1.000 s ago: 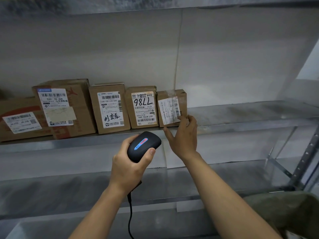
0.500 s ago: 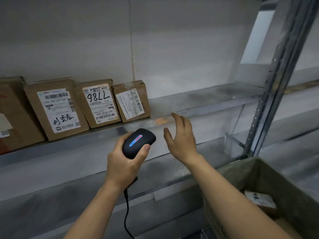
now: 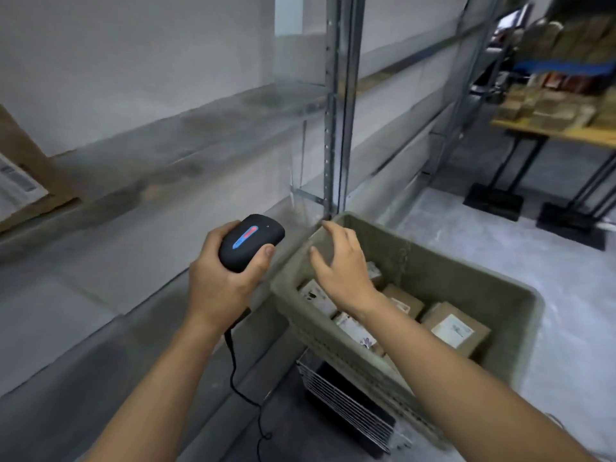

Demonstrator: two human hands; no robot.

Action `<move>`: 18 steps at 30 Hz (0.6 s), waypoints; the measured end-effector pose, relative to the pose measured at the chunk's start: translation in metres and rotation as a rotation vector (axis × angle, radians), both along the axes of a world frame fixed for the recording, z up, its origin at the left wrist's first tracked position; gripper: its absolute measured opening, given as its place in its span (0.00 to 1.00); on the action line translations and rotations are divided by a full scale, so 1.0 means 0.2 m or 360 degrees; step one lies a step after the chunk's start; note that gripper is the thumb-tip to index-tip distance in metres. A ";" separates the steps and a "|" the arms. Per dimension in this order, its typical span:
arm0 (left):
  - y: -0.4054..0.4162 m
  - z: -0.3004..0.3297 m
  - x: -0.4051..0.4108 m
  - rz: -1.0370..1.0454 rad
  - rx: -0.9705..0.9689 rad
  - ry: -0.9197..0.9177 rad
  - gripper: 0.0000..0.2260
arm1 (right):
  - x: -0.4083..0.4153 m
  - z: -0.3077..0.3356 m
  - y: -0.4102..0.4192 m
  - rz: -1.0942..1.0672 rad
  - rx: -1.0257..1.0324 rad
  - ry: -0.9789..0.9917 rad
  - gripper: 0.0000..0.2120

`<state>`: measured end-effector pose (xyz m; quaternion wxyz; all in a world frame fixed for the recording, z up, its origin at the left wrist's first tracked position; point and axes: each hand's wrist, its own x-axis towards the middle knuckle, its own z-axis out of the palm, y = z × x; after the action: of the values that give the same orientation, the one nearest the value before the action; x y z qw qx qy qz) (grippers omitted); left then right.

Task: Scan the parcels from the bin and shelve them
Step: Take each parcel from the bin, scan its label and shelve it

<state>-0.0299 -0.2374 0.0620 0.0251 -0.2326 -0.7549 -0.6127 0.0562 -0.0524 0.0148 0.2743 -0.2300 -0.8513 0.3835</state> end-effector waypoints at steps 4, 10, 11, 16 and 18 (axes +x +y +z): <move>0.21 -0.12 0.04 -0.0251 -0.0055 -0.0079 0.25 | 0.24 -0.17 0.14 -0.0255 -0.0085 -0.0164 0.27; 0.50 -0.28 0.14 -0.0558 -0.0132 -0.0138 0.26 | 0.59 -0.43 0.29 -0.0626 -0.0275 -0.0373 0.26; 0.55 -0.29 0.15 -0.0591 -0.0160 -0.0139 0.26 | 0.63 -0.47 0.32 -0.0678 -0.0303 -0.0404 0.26; 0.78 -0.36 0.17 -0.0674 -0.0270 -0.0100 0.25 | 0.76 -0.65 0.50 -0.0838 -0.0417 -0.0508 0.27; 0.84 -0.39 0.15 -0.0662 -0.0297 -0.0143 0.26 | 0.77 -0.70 0.58 -0.0836 -0.0448 -0.0547 0.27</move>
<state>0.0002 -0.0699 -0.0154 -0.1570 -0.3570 -0.7445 -0.5418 0.2098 0.0627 -0.1252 0.1817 -0.5383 -0.7355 0.3691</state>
